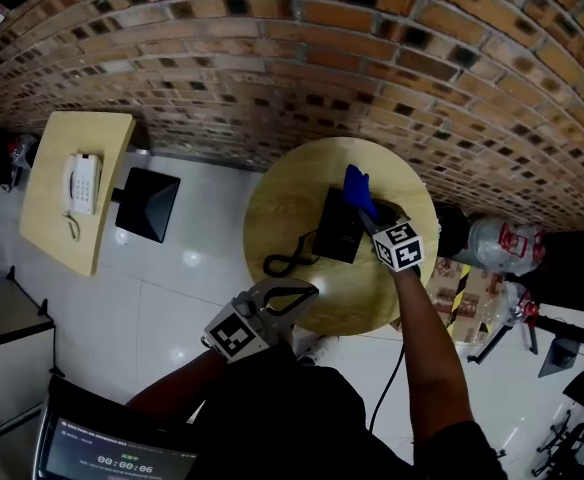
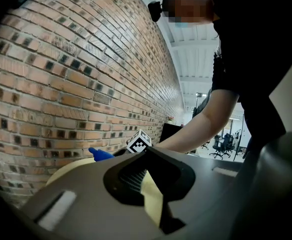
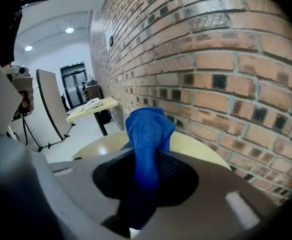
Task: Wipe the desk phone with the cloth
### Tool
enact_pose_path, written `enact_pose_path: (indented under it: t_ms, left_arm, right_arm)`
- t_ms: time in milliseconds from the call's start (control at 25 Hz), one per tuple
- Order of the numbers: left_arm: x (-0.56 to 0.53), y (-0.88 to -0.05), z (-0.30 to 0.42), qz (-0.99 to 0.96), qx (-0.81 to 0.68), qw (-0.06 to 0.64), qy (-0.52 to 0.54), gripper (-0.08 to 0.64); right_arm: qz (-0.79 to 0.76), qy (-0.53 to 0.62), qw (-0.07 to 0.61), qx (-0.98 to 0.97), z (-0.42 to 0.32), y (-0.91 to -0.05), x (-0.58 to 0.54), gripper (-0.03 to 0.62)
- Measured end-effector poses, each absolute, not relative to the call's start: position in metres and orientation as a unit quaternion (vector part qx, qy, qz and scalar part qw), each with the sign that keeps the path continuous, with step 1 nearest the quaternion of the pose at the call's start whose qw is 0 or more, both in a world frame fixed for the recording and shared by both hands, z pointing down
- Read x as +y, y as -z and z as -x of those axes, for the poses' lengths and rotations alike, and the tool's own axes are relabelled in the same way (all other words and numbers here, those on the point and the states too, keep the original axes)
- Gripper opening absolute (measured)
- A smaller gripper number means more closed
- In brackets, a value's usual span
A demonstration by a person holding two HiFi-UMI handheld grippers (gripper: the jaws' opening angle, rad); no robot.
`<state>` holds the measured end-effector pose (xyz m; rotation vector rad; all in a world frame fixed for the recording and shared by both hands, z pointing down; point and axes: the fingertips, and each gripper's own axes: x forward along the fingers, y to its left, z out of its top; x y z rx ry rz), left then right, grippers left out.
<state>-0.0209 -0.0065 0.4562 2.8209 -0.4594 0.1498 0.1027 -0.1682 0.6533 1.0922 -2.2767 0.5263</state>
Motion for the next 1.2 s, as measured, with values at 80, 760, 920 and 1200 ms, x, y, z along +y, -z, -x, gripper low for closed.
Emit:
enact_pose_path:
  t_ms: [80, 760, 920, 1200]
  left_arm:
    - [-0.009, -0.457, 0.025, -0.975, -0.164, 0.14, -0.05, 0.002]
    - [-0.012, -0.462, 0.033, -0.974, -0.169, 0.144, -0.042, 0.002]
    - [-0.009, -0.463, 0.031, -0.976, -0.163, 0.138, -0.044, 0.002]
    - [-0.005, -0.466, 0.03, -0.975, -0.164, 0.145, -0.048, 0.002]
  right_arm:
    - [-0.402, -0.197, 0.292, -0.845, -0.097, -0.665, -0.171, 0.094]
    - [-0.336, -0.219, 0.34, -0.85, -0.054, -0.716, -0.093, 0.094]
    - [-0.313, -0.231, 0.348, -0.853, -0.042, -0.732, -0.061, 0.094]
    - [-0.288, -0.242, 0.352, -0.857, -0.028, -0.743, -0.027, 0.094]
